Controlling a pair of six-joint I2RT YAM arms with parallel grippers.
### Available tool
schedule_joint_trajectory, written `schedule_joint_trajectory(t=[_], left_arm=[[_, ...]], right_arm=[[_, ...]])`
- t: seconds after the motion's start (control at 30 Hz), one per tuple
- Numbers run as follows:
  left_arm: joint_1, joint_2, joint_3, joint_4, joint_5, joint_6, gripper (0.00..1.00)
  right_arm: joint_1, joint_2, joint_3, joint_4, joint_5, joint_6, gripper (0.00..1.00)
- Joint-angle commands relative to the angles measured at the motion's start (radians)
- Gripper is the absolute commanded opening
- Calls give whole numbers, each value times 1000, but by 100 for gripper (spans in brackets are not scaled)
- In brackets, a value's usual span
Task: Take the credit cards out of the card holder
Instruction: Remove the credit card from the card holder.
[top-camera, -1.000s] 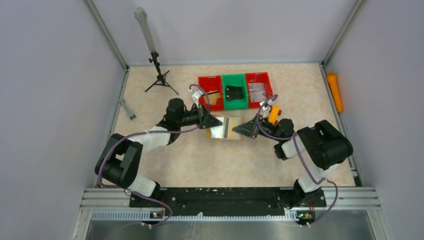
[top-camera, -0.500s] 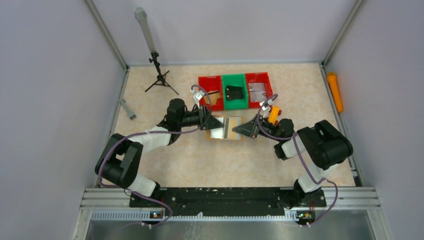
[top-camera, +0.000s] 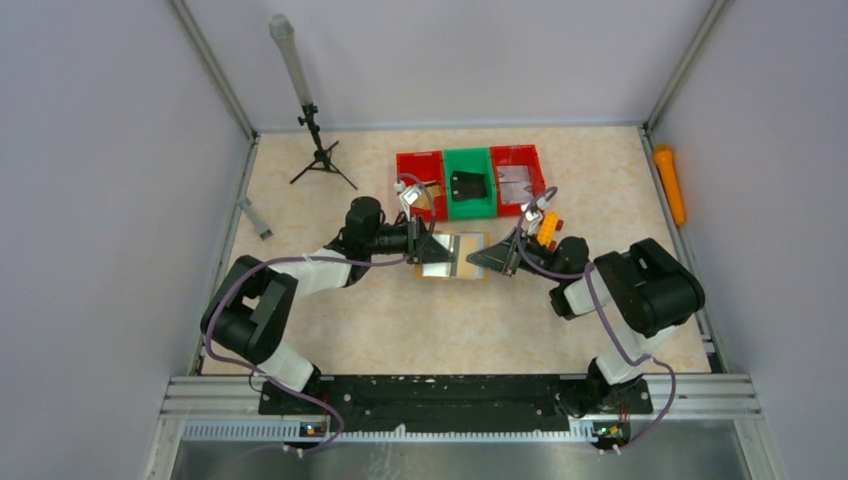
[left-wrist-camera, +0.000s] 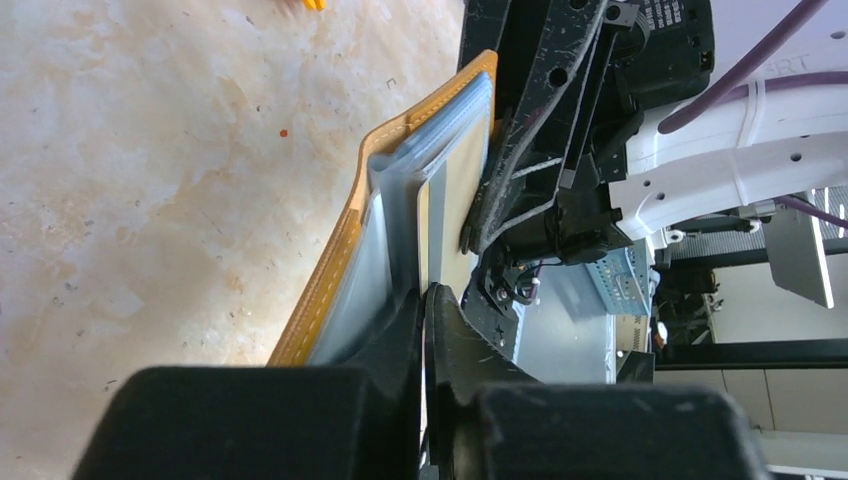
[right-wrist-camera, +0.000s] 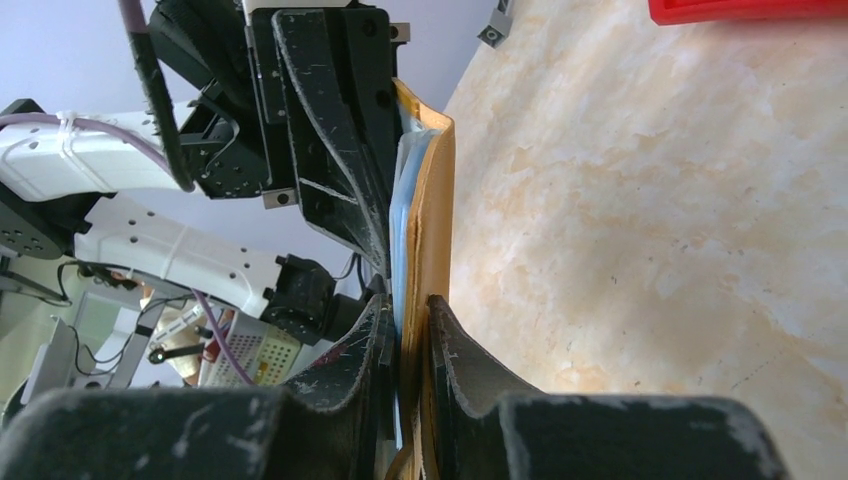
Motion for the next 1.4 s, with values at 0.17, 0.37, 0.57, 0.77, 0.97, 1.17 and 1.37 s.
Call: schedule_joint_trajectory(t=[0.17,0.37,0.57,0.77,0.97,1.17,1.37], left_arm=[[8,-41,20,1,-15,29,0],[37,-57,-5,40,-10,5,0],[44,-57,-12,51,-5,-4,0],[53,-54,-12,51,-3,-9,0],[59,-57,-15,53,2,-12,0],[59,-51,-13,54,5,-14,0],[60,-42,-13,73,21,-29,13]], right_arm=[[-6,6,2,226,-14,6,21],[-18,0,-4,231,-15,11,23],[-29,-5,-8,236,-16,17,8],[-38,-9,-11,238,-18,21,4],[-41,-11,-11,237,-20,20,9],[-42,-11,-11,238,-23,22,0],[-42,-10,-10,238,-24,23,0]])
